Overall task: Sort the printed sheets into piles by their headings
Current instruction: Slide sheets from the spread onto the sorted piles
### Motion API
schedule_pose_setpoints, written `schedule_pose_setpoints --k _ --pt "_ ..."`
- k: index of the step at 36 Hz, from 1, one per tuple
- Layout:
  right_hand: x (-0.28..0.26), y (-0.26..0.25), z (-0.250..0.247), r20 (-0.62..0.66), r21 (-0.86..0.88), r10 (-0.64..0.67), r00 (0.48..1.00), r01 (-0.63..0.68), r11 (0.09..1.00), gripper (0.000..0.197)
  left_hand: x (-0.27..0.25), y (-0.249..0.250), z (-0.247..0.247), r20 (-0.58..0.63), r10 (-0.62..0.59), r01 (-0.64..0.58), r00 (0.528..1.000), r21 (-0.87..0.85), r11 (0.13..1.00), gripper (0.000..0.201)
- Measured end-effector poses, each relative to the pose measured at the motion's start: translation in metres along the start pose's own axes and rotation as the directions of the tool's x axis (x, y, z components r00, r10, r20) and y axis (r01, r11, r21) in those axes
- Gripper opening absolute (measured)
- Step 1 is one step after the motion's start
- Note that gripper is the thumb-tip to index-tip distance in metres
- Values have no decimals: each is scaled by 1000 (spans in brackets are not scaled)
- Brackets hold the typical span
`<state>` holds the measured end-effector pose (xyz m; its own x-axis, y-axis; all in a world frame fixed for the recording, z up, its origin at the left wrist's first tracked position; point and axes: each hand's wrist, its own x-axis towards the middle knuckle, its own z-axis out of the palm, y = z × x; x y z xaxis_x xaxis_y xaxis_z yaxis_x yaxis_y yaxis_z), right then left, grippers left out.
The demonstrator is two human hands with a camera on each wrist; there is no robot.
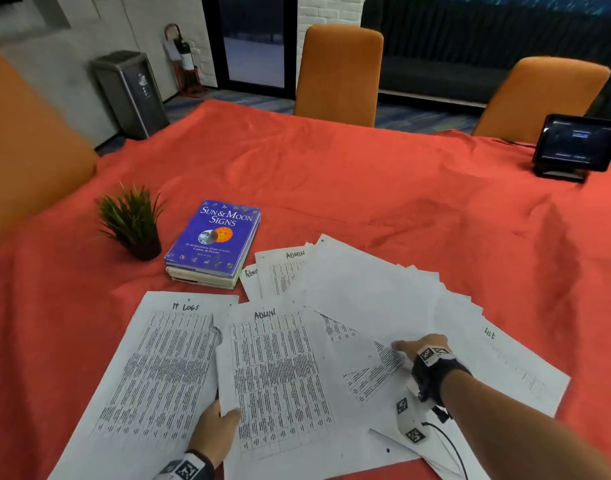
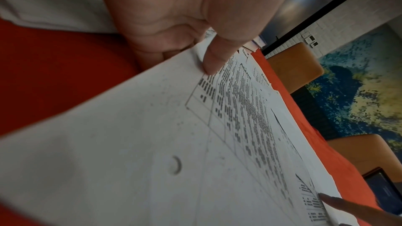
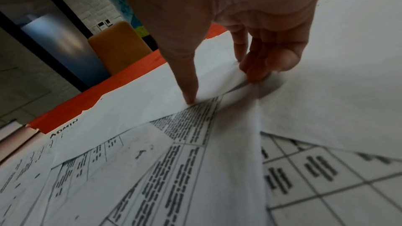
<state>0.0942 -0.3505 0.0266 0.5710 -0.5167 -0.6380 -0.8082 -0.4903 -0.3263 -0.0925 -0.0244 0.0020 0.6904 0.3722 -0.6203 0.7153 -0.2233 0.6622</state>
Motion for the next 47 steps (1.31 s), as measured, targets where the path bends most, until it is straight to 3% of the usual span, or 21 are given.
schedule_pose_setpoints --k 4,7,10,13,16,18,20,23,26,28,31,34,36,38,40,42,44,45,47 --pt "9 2 -1 52 -43 -19 998 21 999 40 0 0 0 -3 -2 2 1000 -12 1000 31" --pt "15 12 0 51 -174 -146 988 152 973 19 0 -1 0 -1 -5 5 1000 -18 1000 29" --pt "7 14 -6 55 -236 -198 979 206 950 28 1 -1 0 -9 3 -3 1000 -11 1000 27" --pt "12 19 -7 30 -28 -159 987 160 987 31 1 0 0 -5 4 -4 1000 -1 1000 28" --pt "6 10 -2 5 126 -49 999 48 991 66 1 2 0 4 17 -17 1000 10 1000 31" --pt "1 3 4 -23 59 -12 1000 13 998 92 0 3 -2 12 24 -24 1000 17 1000 32" --pt "-11 -4 8 -43 -26 1 999 -2 1000 100 -1 2 -3 25 19 -20 1000 33 999 30" --pt "-21 -8 15 -37 -75 2 999 -5 997 88 -2 -2 -7 32 -3 2 999 21 1000 31" --pt "-17 -11 16 -6 -153 -66 998 64 986 50 -3 -6 -10 24 -13 13 1000 9 1000 30" --pt "-9 -6 19 28 -204 -125 992 128 970 48 -4 -8 -11 12 -34 34 999 -12 999 24" --pt "9 -8 22 27 -120 -108 994 110 987 39 -3 -9 -10 2 -37 37 999 -17 999 29" --pt "-8 -11 14 14 103 -78 997 76 992 14 -3 -8 -9 0 -25 25 1000 -15 1000 29" --pt "-12 -12 12 -3 180 -117 993 116 977 16 -2 -7 -8 1 -24 24 1000 -11 1000 29" --pt "-16 -14 11 -89 239 -246 965 260 935 27 0 -8 -6 7 -23 24 1000 -13 1000 30" --pt "-35 -19 4 -241 232 -411 879 464 855 27 0 -8 -5 14 -17 17 1000 -22 1000 31" --pt "-53 -20 -2 -358 151 -626 693 704 694 29 1 -8 -4 9 -12 12 1000 -18 1000 31" --pt "-71 -18 -3 -389 97 -807 446 890 445 38 2 -6 -3 9 -12 12 1000 5 1000 31" --pt "-79 -15 -3 -385 -9 -882 273 954 299 43 2 -5 -3 17 -6 6 1000 21 1000 30" --pt "-94 -8 0 -260 -303 -964 -51 952 32 50 3 -2 -2 27 24 -25 999 33 999 27"
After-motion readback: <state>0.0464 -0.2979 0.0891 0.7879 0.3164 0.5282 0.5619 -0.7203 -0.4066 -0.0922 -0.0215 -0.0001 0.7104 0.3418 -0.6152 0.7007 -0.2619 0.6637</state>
